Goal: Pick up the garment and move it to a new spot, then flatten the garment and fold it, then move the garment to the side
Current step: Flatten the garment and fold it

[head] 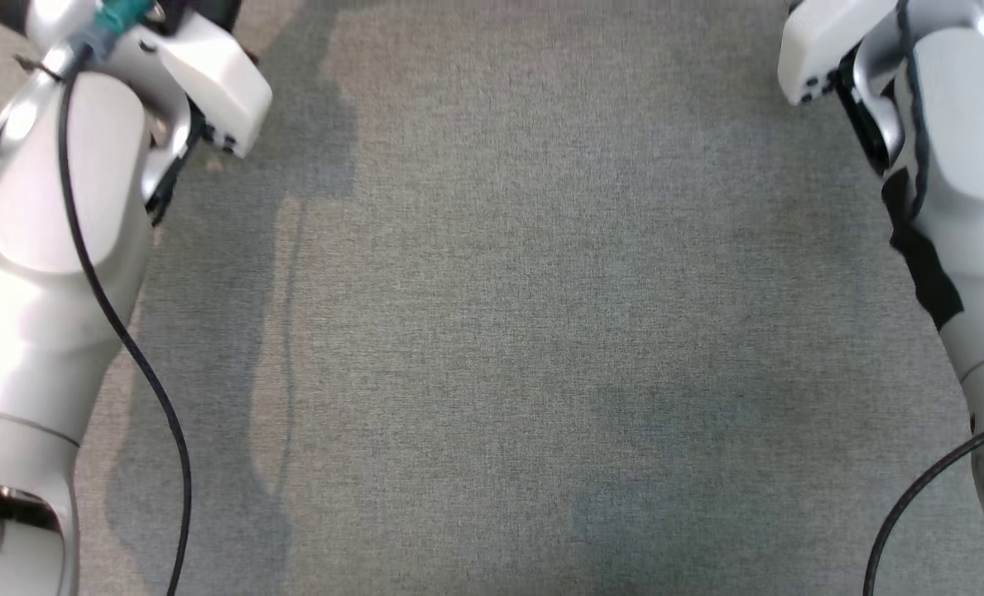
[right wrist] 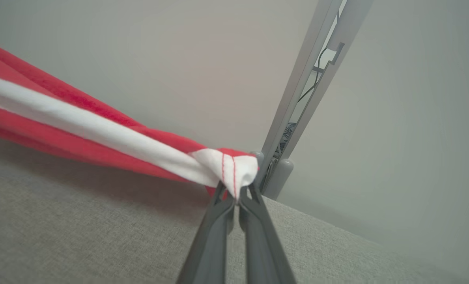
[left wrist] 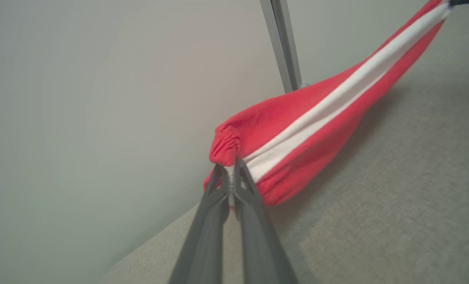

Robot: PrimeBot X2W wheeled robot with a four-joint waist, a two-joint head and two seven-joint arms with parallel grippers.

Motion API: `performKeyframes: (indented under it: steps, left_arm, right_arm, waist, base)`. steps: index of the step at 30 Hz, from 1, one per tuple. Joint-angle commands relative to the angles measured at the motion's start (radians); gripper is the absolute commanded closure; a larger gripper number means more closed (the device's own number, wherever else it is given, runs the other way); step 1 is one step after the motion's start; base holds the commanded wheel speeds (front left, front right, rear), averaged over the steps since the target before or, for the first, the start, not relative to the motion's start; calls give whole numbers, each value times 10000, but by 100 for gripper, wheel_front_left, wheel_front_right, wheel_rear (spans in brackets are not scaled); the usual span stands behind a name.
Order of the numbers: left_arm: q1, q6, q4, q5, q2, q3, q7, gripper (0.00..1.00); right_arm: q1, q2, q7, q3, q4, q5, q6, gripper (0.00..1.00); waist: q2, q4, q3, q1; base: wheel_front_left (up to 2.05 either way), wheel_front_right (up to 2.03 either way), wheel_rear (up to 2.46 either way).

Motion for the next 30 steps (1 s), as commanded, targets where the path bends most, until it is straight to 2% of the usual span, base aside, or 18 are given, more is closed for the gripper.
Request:
performKeyframes:
  steps: [1,8,17,23,30]
  left_arm:
    - [306,-23,155,-18,0,-122,-39,100]
    - [1114,-20,445,-56,-105,-862,-39,100]
    - [2482,-22,369,28,-311,-1734,-39,100]
    - [3296,-22,235,-46,-493,-1997,-39,100]
    - [4206,-14,395,-150,-680,-2159,-38,100]
  right_arm:
    - [295,-122,-46,241,160,106,-7,100]
    - [963,-415,-45,1441,749,617,-7,100]
    - [2018,-849,407,3030,1322,2359,-7,100]
    - [2860,-1352,1319,4132,885,3671,-7,100]
    - [3973,-2711,2684,5795,-446,5699,-16,100]
  waist:
    - [0,87,-385,-1]
    - [0,250,-1237,-1]
    - [0,475,-2499,-1]
    - [0,596,-3181,-1]
    - [0,747,-3923,-1]
  base:
    - [0,0,0]
    - [0,0,0]
    - [0,0,0]
    - [0,0,0]
    - [0,0,0]
